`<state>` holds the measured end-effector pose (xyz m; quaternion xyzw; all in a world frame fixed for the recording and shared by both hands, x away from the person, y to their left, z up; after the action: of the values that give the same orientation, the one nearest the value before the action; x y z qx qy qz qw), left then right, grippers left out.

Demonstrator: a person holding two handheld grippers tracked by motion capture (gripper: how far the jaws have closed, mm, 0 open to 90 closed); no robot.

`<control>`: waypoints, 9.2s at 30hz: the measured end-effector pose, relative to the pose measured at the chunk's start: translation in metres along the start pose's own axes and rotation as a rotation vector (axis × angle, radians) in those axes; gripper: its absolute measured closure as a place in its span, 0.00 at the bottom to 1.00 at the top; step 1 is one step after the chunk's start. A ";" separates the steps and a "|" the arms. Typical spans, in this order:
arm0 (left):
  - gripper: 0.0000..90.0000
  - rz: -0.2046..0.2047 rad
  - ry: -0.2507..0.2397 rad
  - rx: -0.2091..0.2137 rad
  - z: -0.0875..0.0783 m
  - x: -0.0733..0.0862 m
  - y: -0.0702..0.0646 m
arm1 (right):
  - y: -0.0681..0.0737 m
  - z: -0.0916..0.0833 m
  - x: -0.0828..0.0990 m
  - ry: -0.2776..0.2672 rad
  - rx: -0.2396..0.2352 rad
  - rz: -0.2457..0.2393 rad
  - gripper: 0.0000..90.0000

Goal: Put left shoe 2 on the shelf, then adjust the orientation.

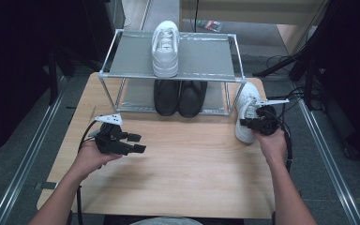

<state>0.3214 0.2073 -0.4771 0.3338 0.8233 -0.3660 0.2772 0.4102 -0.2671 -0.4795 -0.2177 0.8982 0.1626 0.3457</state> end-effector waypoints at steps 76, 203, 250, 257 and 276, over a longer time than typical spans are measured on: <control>0.42 0.104 0.096 0.044 0.043 -0.033 -0.010 | 0.052 -0.065 0.071 -0.028 0.106 0.129 0.60; 0.98 0.038 0.115 -0.106 0.090 -0.012 -0.034 | 0.141 0.013 0.030 0.045 -0.263 -0.160 1.00; 0.47 -0.047 0.036 -0.097 0.023 -0.008 -0.002 | 0.164 0.008 0.036 -0.047 -0.252 -0.240 0.63; 0.47 -0.048 0.037 -0.103 0.022 -0.006 0.000 | 0.166 0.024 0.034 -0.042 -0.243 -0.264 0.63; 0.46 -0.071 0.004 -0.104 0.014 -0.004 0.004 | 0.165 0.035 0.034 -0.073 -0.189 -0.216 0.93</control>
<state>0.3305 0.1966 -0.4842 0.2904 0.8530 -0.3316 0.2795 0.3240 -0.1208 -0.5043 -0.3388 0.8370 0.2161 0.3715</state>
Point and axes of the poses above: each handheld gripper's, and its own axes: z roughly forward along the jaws, x roughly out of its underside, y roughly to its left, the point moved 2 cm from there along z, roughly forward along the jaws, and after that the axes turned 4 degrees about -z, right-handed, at the moved point
